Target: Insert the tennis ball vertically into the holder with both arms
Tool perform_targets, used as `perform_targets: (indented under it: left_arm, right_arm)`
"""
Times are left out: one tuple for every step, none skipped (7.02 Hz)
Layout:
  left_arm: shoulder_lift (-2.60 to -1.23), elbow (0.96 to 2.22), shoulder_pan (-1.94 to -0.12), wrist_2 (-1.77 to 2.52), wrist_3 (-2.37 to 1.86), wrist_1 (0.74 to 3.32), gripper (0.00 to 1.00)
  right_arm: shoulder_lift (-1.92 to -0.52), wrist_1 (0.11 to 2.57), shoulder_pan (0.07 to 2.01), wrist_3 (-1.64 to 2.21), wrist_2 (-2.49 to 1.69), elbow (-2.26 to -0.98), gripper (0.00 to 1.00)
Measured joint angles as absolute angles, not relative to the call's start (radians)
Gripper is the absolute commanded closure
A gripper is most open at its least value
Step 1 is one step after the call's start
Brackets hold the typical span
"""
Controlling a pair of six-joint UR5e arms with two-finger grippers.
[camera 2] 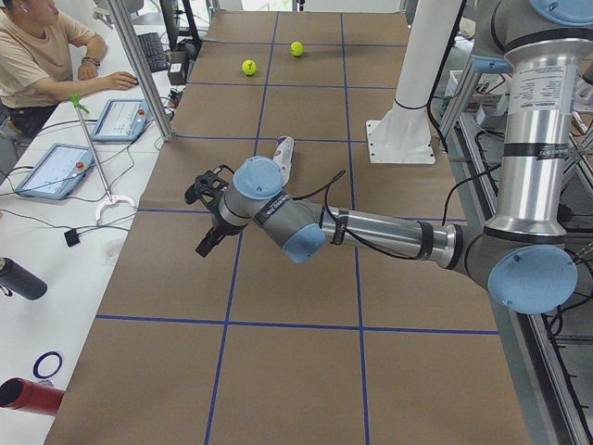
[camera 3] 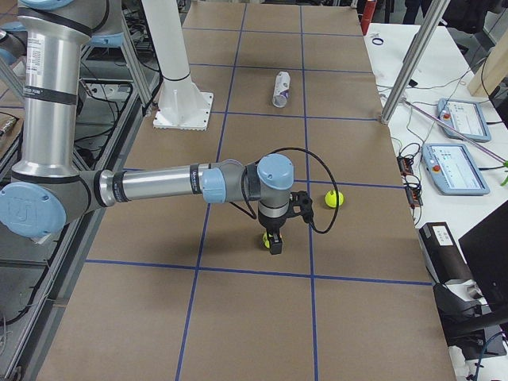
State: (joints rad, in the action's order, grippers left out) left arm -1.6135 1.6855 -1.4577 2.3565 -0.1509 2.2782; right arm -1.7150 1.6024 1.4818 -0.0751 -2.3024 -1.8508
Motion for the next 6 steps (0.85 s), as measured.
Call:
perform_targets:
  left_arm:
    - [-1.638,1.689,-1.394,2.359,-0.161,2.285,0.0]
    - [-1.662,1.694,-1.336,2.36,-0.172,2.3,0.0]
    - [-1.687,1.697,-1.279,2.36,-0.183,2.329,0.0]
    - [-1.724,1.698,-1.225,2.357,-0.195,2.351,0.0]
    - [-1.776,1.692,-1.164,2.351,-0.198,2.36,0.01]
    - [-1.832,1.681,-1.095,2.341,-0.199,2.361,0.01]
  right_arm:
    - [-1.714,1.601,1.482,-0.075,-2.302,-1.85,0.0]
    - [-1.709,1.601,1.482,-0.075,-2.301,-1.85,0.0]
    - [-1.704,1.6,1.482,-0.075,-2.301,-1.85,0.0]
    - [-1.702,1.601,1.482,-0.075,-2.302,-1.849,0.0]
    - [-1.701,1.601,1.482,-0.076,-2.303,-1.849,0.0]
    - [-1.701,1.6,1.482,-0.077,-2.303,-1.849,0.0]
